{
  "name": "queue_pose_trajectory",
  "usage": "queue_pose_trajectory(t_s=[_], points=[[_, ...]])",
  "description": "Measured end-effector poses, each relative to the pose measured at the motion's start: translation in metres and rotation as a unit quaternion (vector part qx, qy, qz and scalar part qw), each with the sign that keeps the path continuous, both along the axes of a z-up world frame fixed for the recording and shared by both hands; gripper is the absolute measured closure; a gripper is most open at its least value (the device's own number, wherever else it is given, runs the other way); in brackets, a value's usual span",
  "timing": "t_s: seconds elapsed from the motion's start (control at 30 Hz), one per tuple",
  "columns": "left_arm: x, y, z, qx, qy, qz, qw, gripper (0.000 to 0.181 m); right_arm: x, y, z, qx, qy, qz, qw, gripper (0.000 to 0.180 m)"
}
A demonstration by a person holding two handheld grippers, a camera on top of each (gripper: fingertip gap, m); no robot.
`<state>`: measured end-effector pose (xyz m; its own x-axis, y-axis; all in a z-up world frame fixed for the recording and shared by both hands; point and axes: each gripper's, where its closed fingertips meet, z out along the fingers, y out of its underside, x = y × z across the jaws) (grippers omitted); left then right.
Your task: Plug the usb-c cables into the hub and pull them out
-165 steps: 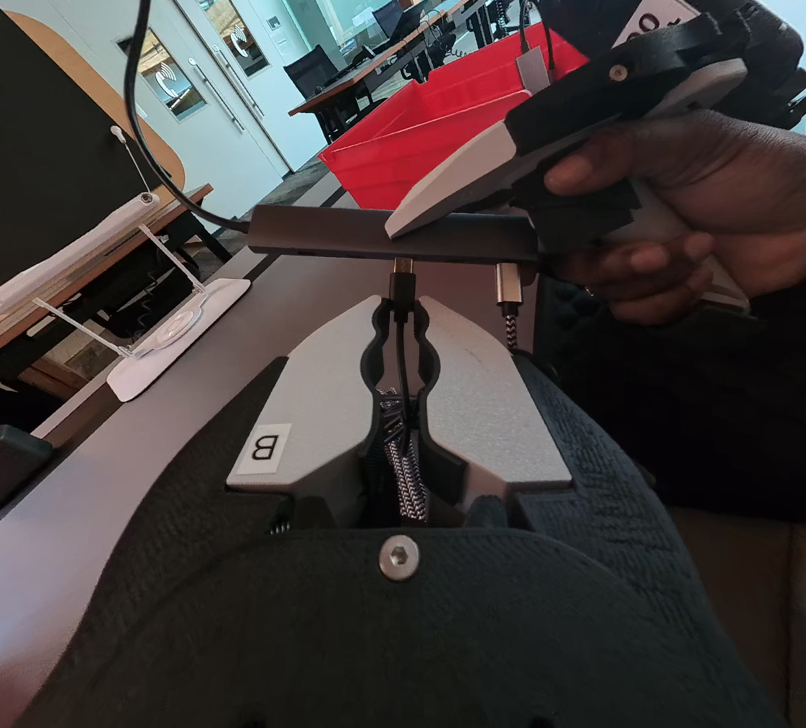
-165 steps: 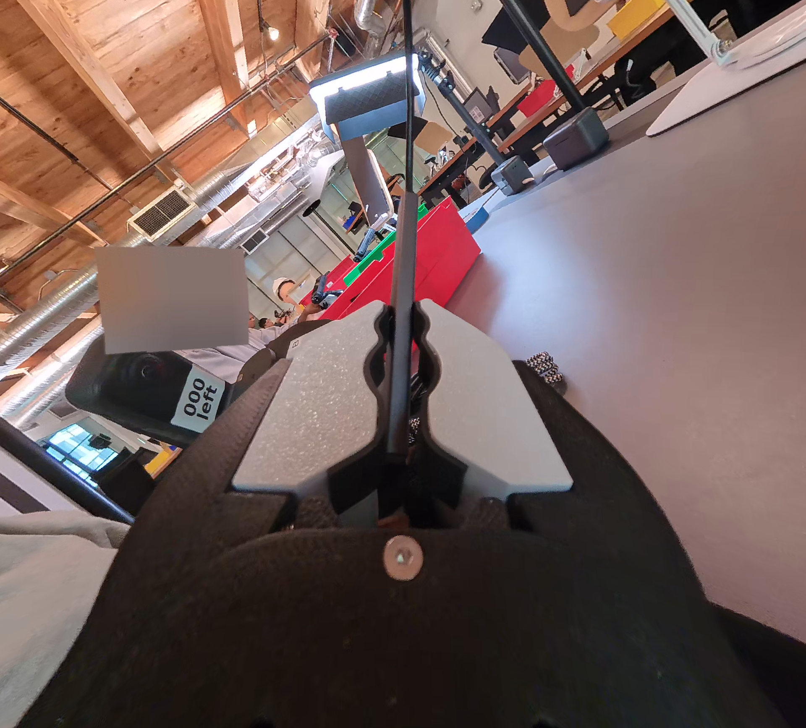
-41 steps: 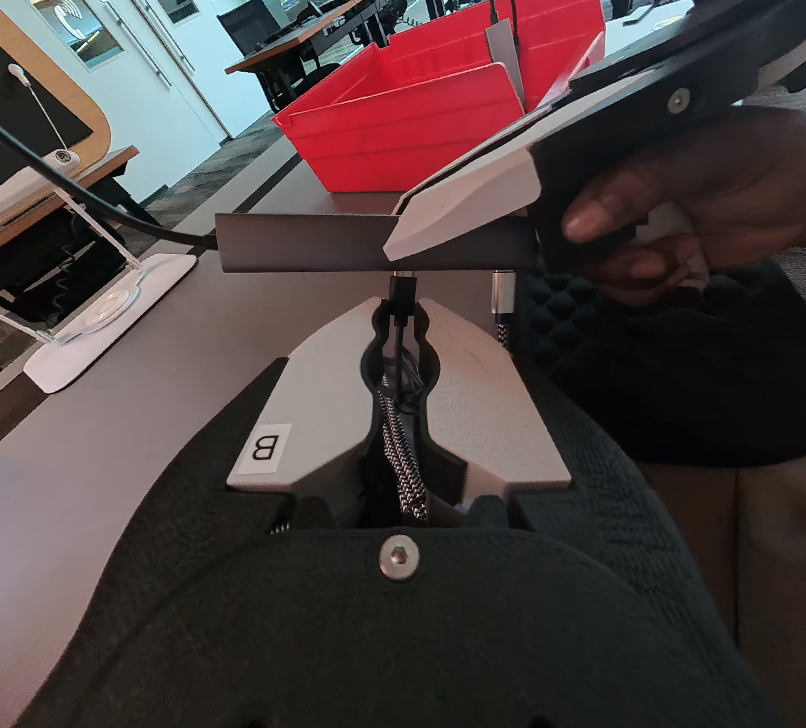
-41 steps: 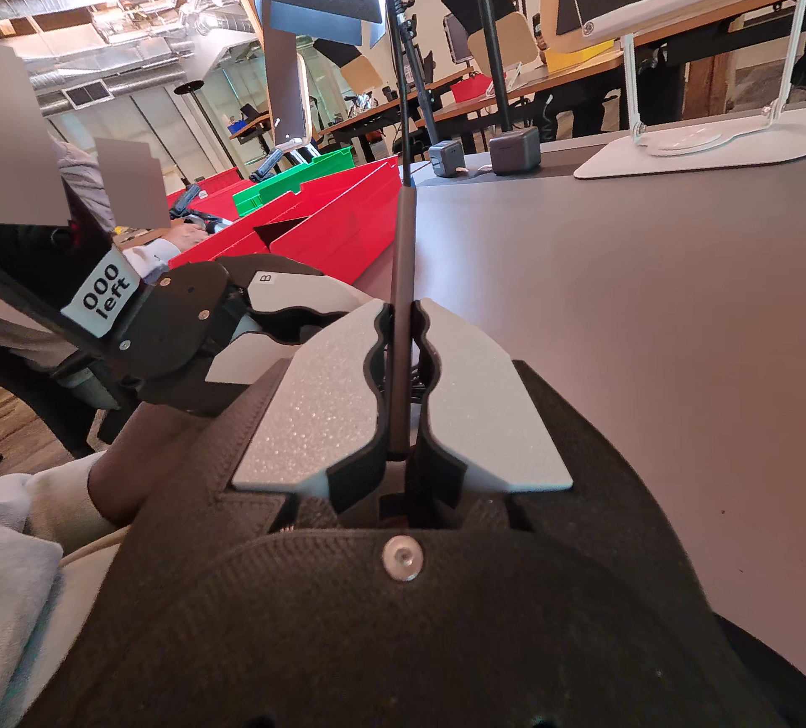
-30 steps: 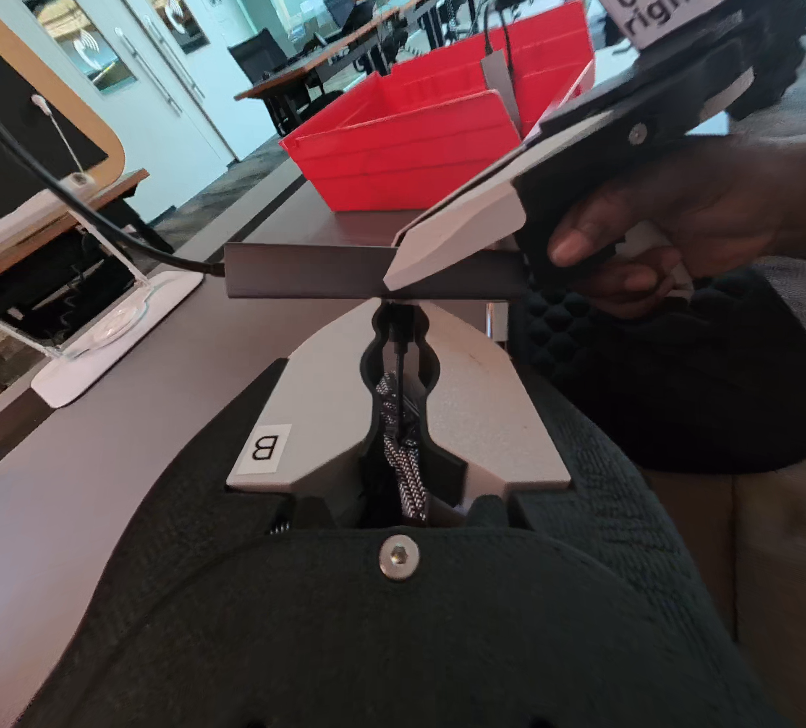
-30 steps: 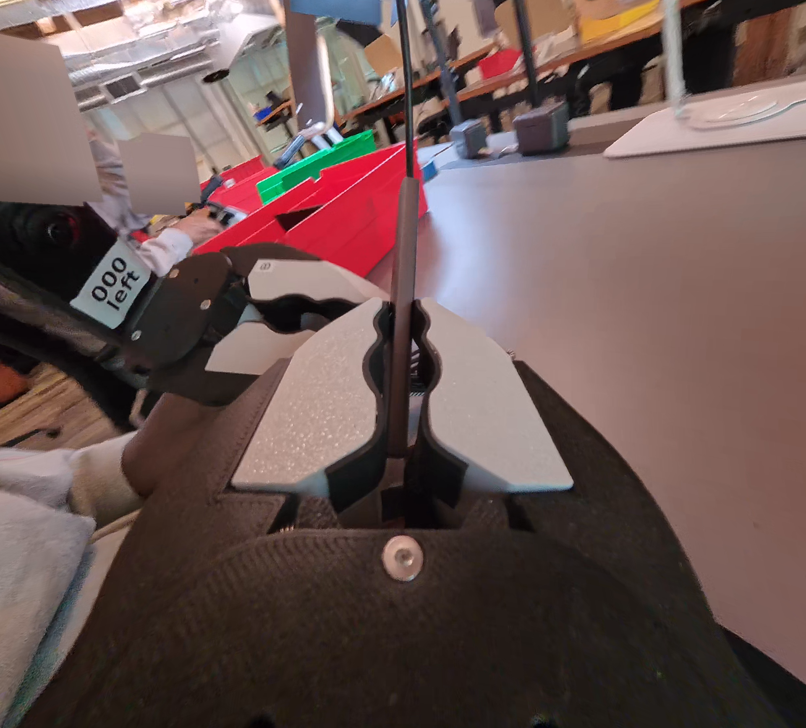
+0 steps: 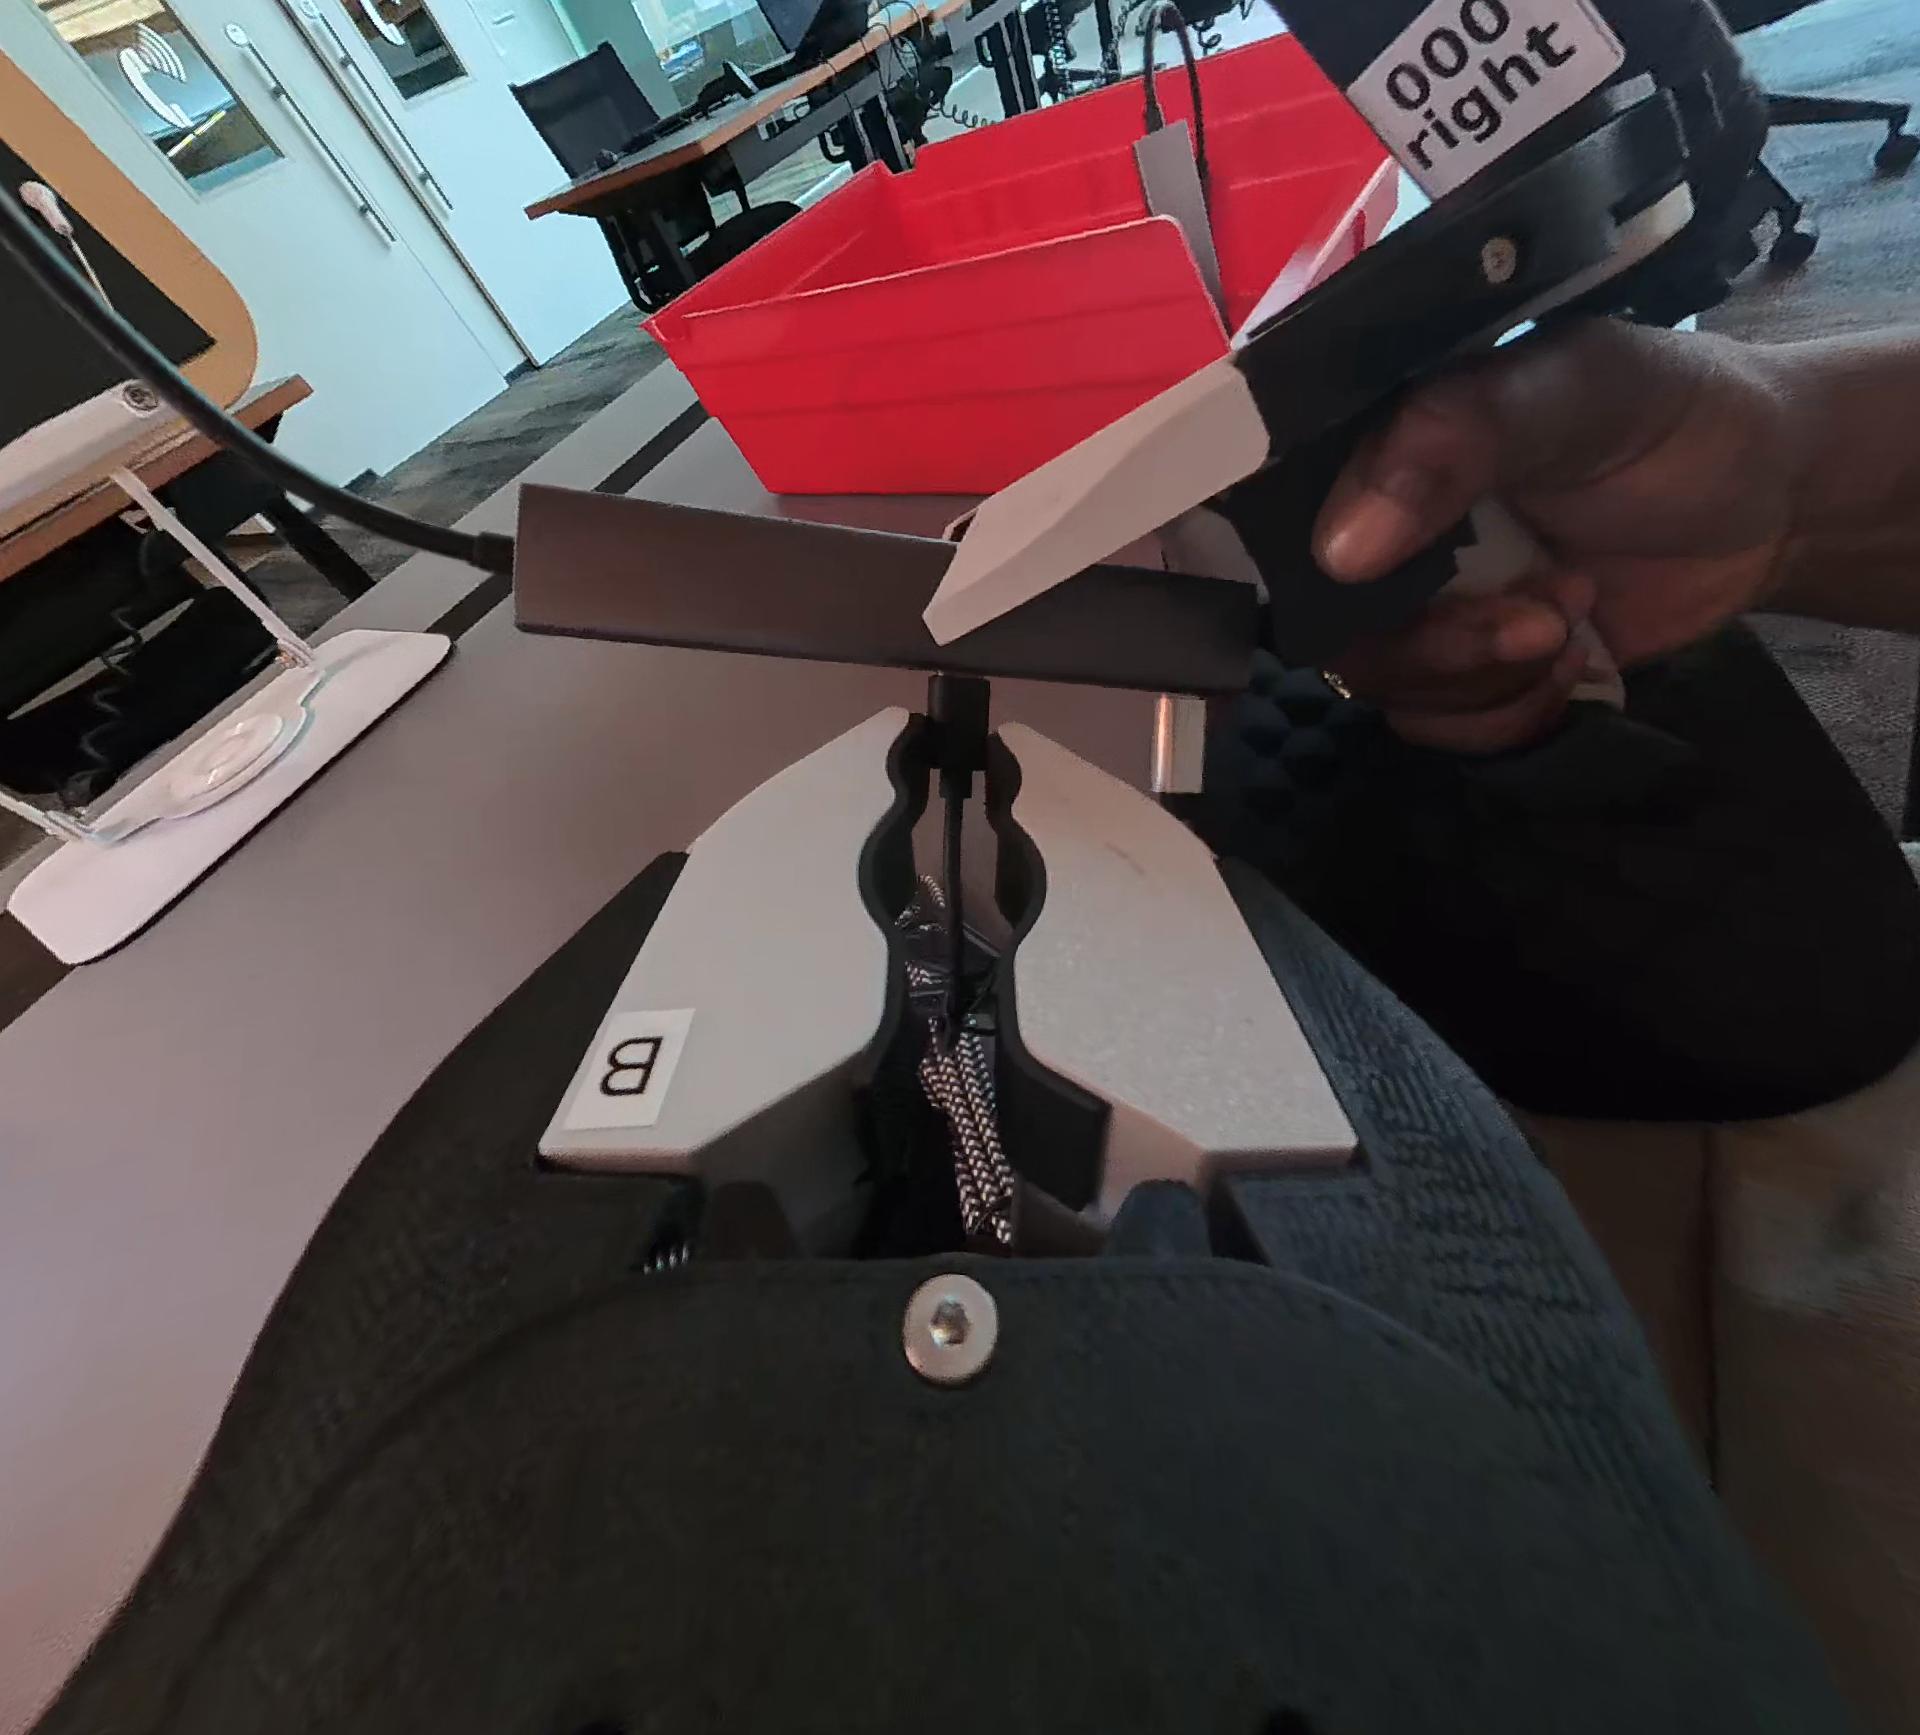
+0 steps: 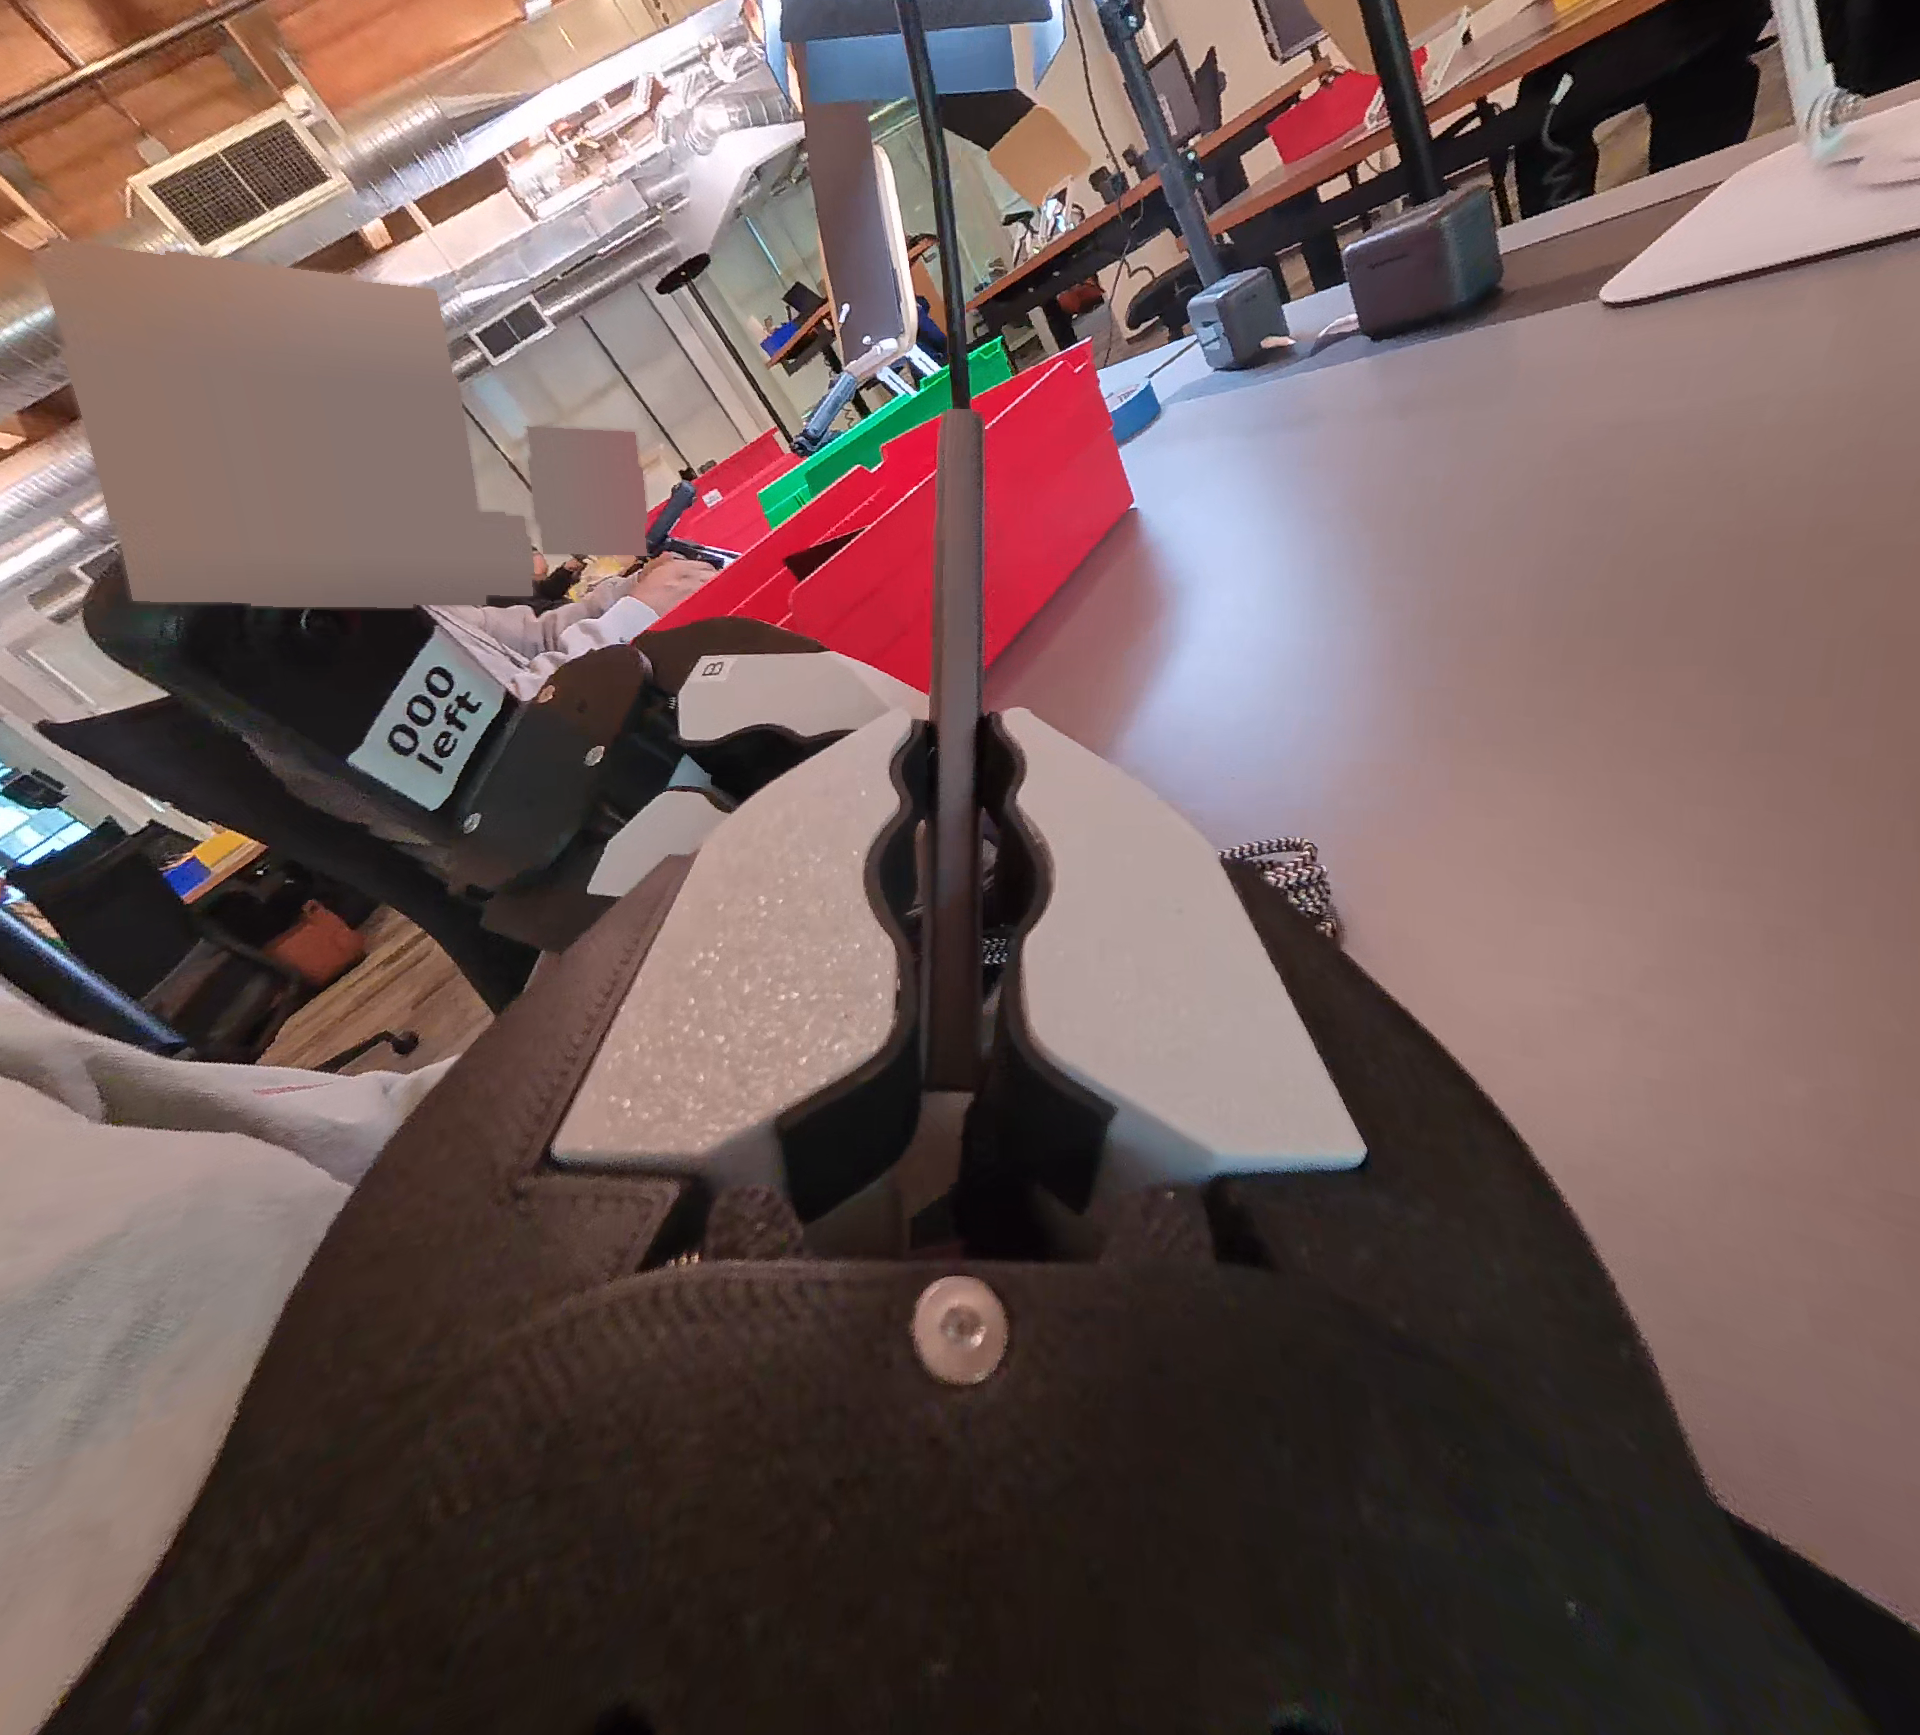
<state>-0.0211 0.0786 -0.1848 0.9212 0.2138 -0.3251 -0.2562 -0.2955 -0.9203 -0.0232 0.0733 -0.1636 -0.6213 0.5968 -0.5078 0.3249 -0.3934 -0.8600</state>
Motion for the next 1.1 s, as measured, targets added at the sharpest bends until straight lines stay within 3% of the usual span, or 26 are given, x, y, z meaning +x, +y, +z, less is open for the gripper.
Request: queue_pose_trajectory(t_s=[0.3,0.37,0.43,0.5,0.57,0.7,0.87,1.0,1.1], points=[[0.000,0.003,0.003,0.006,0.023,0.002,1.000,0.170,0.001,0.004,0.004,-0.024,0.009,0.002,1.000,0.171],[0.001,0.003,0.015,0.044,0.034,0.006,0.998,0.159,0.003,0.003,0.007,-0.024,0.022,0.002,0.999,0.170],[-0.004,-0.002,0.034,0.097,0.074,0.031,0.992,0.136,0.008,0.003,0.019,-0.031,0.061,0.002,0.998,0.171],[-0.005,-0.014,0.064,0.184,0.134,0.060,0.972,0.131,0.011,0.006,0.037,-0.041,0.096,-0.007,0.995,0.171],[-0.004,-0.044,0.101,0.302,0.195,0.100,0.928,0.134,0.010,0.015,0.059,-0.032,0.125,-0.028,0.991,0.171],[-0.011,-0.083,0.127,0.420,0.144,0.120,0.888,0.133,0.012,0.033,0.132,-0.032,0.211,-0.056,0.975,0.171],[-0.033,-0.084,0.117,0.439,0.041,0.127,0.888,0.130,0.032,0.083,0.209,-0.037,0.330,-0.149,0.932,0.171],[-0.038,-0.069,0.105,0.393,0.033,0.127,0.910,0.130,0.066,0.138,0.237,-0.106,0.392,-0.223,0.886,0.171],[-0.037,-0.056,0.095,0.358,0.035,0.119,0.926,0.130,0.070,0.151,0.259,-0.123,0.400,-0.218,0.881,0.171]])
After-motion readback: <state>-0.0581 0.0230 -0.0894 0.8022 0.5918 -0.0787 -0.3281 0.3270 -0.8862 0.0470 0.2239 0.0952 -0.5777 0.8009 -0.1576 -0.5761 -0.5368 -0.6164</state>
